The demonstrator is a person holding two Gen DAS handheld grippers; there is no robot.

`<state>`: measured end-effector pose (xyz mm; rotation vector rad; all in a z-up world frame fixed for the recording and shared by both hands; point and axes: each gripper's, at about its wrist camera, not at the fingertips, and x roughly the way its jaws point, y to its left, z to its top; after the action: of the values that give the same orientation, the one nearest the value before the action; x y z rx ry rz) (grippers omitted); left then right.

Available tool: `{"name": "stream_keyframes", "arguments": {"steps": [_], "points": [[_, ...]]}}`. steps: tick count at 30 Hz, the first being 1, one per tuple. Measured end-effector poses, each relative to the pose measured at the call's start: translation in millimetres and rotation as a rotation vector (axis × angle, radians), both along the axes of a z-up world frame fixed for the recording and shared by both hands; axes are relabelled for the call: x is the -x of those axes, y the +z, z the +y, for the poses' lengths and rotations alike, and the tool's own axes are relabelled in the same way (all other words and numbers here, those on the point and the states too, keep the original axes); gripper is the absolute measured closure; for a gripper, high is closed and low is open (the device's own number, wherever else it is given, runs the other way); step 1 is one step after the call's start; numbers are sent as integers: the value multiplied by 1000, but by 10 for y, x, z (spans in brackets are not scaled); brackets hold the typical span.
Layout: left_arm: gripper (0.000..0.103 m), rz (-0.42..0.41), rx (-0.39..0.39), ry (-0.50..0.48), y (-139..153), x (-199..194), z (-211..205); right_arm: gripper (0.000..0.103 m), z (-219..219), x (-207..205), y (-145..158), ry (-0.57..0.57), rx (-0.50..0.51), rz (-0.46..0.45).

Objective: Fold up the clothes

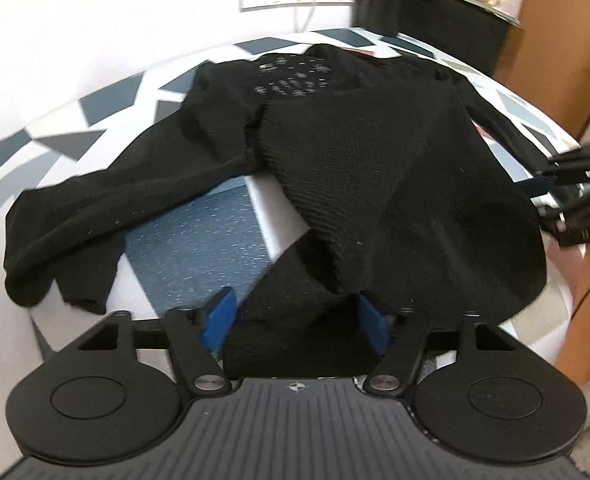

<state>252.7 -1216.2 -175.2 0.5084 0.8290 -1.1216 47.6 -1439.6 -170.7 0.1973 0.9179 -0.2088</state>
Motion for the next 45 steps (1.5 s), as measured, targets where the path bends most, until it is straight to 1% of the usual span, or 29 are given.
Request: {"name": "stream_keyframes", "arguments": {"steps": [1, 2, 5, 7, 10, 12, 14, 17, 18, 19, 20, 21, 22, 23, 24, 25, 26, 27, 28, 30, 33, 34, 36, 37, 38, 39, 41, 43, 45], "points": [[68, -12, -4, -5, 10, 25, 4, 97, -28, 10, 21, 2, -38, 10], [93, 32, -2, -9, 29, 9, 14, 97, -87, 45, 41, -14, -106, 16], [95, 247, 24, 27, 59, -114, 85, 97, -333, 326, 162, -157, -322, -48], [95, 360, 68, 52, 78, -160, 179, 98, -470, 600, 255, -253, -433, -110], [95, 534, 138, 66, 88, -180, 293, 98, -584, 984, 350, -360, -537, -158], [95, 650, 166, 56, 53, -155, 343, 98, -588, 1213, 374, -418, -558, -146], [95, 743, 169, 32, -24, -85, 370, 98, -525, 1390, 350, -450, -539, -104], [95, 865, 134, -9, -193, 67, 390, 98, -367, 1596, 209, -514, -519, -25], [95, 899, 109, -28, -247, 121, 387, 97, -323, 1636, 154, -541, -505, 13], [95, 932, 84, -47, -302, 175, 383, 94, -287, 1663, 102, -569, -483, 59], [92, 935, 49, -63, -332, 220, 367, 89, -250, 1691, 51, -597, -461, 105], [84, 905, 31, -74, -320, 248, 356, 86, -212, 1697, 23, -611, -430, 142], [78, 874, 14, -86, -307, 275, 345, 77, -172, 1687, 13, -613, -393, 172], [70, 844, -4, -97, -293, 301, 334, 74, -133, 1673, 27, -612, -355, 183], [66, 822, 26, -97, -228, 286, 334, 74, -103, 1654, 65, -604, -323, 168], [61, 801, 58, -96, -161, 269, 336, 69, -88, 1634, 113, -593, -300, 136], [49, 780, 86, -84, -100, 244, 329, 60, -82, 1616, 164, -584, -282, 96], [41, 759, 113, -72, -40, 219, 321, 55, -83, 1589, 212, -575, -263, 56], [40, 721, 137, -46, 16, 189, 299, 49, -91, 1551, 245, -564, -240, 24], [40, 653, 152, 6, 64, 141, 230, 49, -137, 1433, 243, -519, -198, -6], [40, 580, 159, 107, 22, 65, 92, 49, -274, 1202, 116, -484, -178, 27], [40, 574, 158, 130, -2, 47, 56, 52, -307, 1158, 70, -476, -189, 43], [43, 569, 162, 159, -51, 30, 2, 72, -332, 1102, 0, -442, -228, 78], [50, 574, 169, 157, -71, 17, -16, 95, -320, 1095, -4, -423, -243, 96], [79, 583, 168, 147, -83, 17, -31, 97, -293, 1109, 20, -411, -249, 106], [99, 582, 154, 141, -100, 37, -41, 97, -266, 1145, 55, -402, -257, 110], [99, 586, 144, 139, -122, 10, 13, 98, -226, 1242, 104, -386, -282, 123], [99, 611, 149, 126, -140, 25, 40, 99, -218, 1375, 80, -415, -307, 161], [99, 640, 119, 105, -200, 36, 53, 92, -254, 1455, 32, -468, -324, 191]]}}
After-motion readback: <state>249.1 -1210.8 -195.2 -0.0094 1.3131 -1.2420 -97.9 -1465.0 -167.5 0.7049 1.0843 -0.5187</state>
